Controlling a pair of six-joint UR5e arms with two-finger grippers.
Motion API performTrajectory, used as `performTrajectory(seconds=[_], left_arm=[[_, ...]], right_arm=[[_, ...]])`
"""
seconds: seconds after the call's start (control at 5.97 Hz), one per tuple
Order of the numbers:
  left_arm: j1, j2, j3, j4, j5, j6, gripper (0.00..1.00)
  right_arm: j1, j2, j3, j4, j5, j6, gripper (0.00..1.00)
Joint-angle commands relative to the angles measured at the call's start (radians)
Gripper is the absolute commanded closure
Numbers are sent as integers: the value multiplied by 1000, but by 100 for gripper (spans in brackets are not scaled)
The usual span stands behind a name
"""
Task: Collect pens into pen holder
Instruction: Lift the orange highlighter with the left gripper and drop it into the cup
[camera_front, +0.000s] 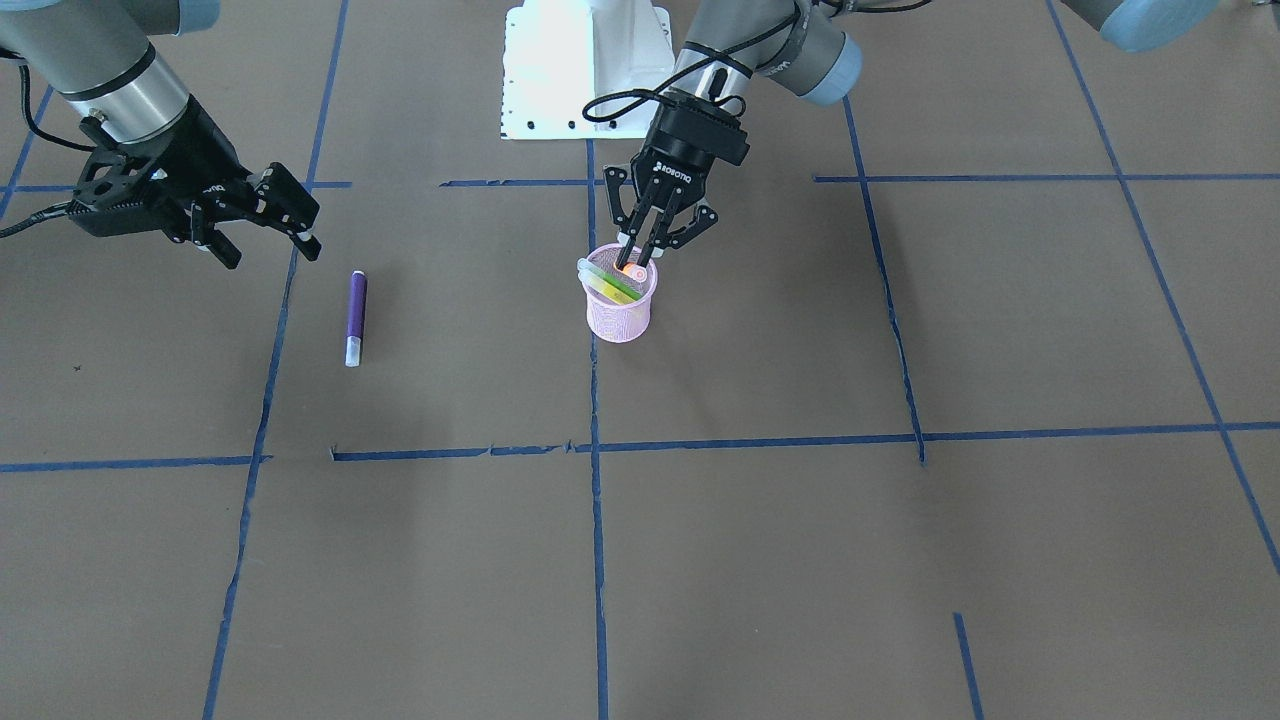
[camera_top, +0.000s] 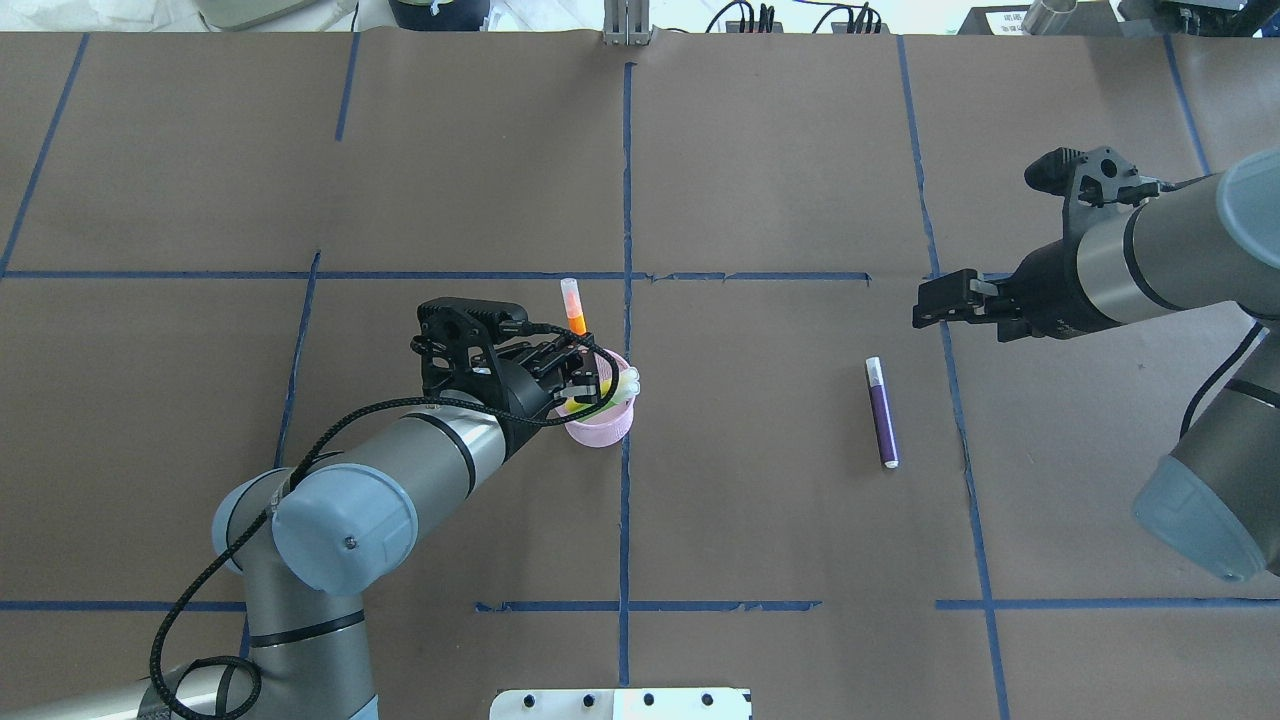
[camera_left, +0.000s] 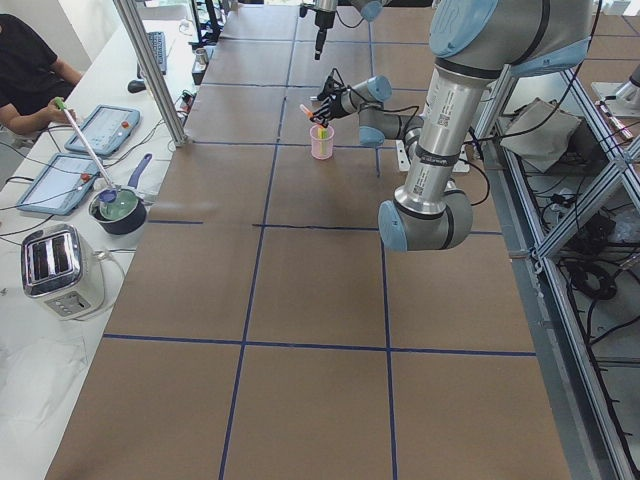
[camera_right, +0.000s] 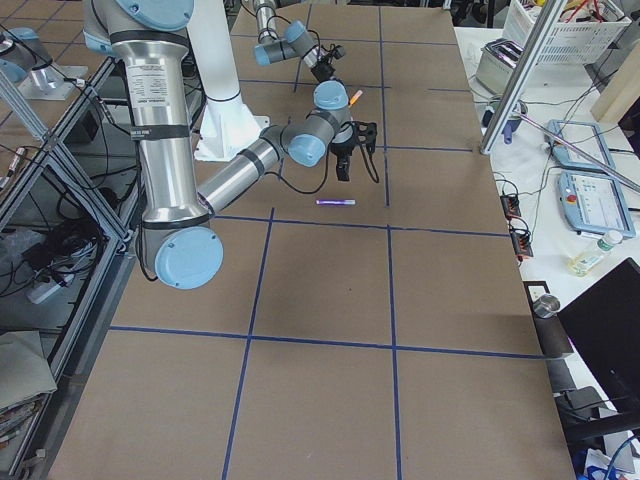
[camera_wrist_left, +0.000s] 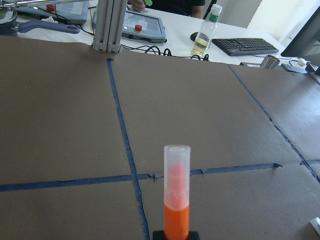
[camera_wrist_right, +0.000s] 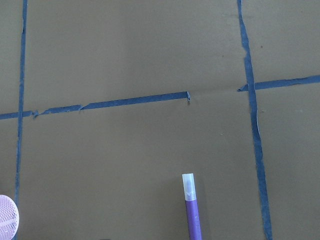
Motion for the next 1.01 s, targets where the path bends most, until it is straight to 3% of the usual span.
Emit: performTrajectory(seconds=[0.0,0.17,0.67,0.84], left_arm=[[22,9,28,-89,-6,-60,9],[33,10,28,-91,-8,-75,0],[18,13,-44,-89,-15,-69,0],[-10,56,-58,-86,-87,-68,0]], right_arm=[[0,-1,1,0,0,0,0],[0,-1,1,0,0,0,0],[-12,12,-49,-3,2,1,0],[-28,78,-133,-6,2,15,0]])
